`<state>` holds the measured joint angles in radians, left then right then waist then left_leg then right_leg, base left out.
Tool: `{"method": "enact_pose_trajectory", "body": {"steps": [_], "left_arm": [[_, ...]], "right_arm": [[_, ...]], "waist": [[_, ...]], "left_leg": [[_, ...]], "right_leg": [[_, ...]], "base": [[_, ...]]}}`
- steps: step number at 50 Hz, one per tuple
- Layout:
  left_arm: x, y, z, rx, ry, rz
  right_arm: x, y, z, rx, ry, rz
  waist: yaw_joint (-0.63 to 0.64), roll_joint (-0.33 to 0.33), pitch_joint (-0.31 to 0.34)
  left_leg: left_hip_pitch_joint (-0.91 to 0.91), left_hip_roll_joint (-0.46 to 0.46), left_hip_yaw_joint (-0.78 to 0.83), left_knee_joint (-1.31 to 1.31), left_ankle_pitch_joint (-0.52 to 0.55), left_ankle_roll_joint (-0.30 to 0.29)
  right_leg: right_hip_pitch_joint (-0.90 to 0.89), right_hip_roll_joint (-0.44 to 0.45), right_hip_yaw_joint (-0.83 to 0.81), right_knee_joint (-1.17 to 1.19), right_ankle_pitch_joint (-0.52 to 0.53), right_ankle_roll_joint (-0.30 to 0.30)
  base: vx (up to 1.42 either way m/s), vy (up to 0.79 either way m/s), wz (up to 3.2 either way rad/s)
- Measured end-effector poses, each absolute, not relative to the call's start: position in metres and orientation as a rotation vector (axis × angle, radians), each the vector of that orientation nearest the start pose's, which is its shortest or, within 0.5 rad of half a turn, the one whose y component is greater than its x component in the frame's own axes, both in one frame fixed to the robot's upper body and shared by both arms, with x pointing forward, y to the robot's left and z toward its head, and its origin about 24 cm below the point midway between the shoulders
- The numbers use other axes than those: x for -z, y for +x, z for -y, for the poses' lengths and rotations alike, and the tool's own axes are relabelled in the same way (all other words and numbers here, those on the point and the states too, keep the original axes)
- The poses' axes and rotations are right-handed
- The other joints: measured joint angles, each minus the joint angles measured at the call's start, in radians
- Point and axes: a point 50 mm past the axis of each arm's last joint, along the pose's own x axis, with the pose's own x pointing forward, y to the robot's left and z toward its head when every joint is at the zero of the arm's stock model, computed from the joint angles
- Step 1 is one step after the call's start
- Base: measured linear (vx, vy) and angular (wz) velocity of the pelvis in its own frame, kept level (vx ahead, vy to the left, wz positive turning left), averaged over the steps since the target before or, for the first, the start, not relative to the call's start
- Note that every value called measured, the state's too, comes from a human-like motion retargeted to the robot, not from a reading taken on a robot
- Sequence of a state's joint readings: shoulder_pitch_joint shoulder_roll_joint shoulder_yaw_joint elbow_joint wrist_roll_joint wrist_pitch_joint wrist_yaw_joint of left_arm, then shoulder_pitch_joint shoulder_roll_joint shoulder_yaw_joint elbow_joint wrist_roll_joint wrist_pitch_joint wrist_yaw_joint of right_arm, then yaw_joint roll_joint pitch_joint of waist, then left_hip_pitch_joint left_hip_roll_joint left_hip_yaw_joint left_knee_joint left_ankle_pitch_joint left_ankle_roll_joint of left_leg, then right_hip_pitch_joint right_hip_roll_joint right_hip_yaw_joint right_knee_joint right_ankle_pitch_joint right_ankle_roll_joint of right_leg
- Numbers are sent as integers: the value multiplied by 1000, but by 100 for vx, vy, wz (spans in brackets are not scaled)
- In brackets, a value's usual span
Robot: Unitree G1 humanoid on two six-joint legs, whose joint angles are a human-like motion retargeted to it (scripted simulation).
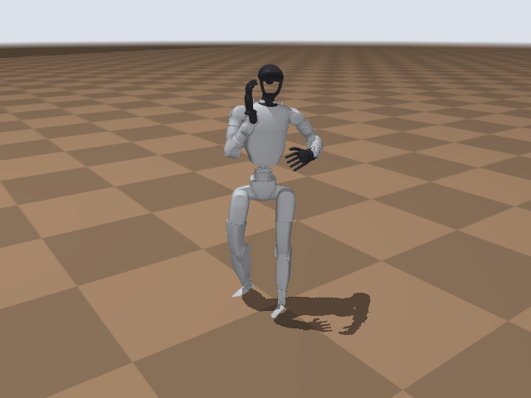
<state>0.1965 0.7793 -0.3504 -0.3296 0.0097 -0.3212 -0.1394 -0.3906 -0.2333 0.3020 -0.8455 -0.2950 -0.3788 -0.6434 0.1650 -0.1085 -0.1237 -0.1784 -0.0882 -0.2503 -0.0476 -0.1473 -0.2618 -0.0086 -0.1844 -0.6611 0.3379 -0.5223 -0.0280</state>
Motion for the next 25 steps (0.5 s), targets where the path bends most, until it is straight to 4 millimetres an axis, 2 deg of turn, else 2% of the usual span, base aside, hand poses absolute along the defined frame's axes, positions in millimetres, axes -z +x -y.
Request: {"method": "enact_pose_trajectory", "body": {"steps": [11, 25], "left_arm": [[-85, 182, -147, 880, 500, 212], [-92, 181, -138, 977, 483, 237]], "right_arm": [[-268, 156, 119, 92, 169, 1468], [-251, 167, 127, 178, 185, 1346]], "waist": [[30, 8, -2], [78, -4, 0]], "left_leg": [[18, 1, -13, 1, -14, 5], [41, -6, -28, 1, -19, 17]], "right_leg": [[19, -7, -14, 13, -9, 5], [44, -20, -37, 30, -23, 5]], "base": [[0, 0, 0], [0, 0, 0]]}}
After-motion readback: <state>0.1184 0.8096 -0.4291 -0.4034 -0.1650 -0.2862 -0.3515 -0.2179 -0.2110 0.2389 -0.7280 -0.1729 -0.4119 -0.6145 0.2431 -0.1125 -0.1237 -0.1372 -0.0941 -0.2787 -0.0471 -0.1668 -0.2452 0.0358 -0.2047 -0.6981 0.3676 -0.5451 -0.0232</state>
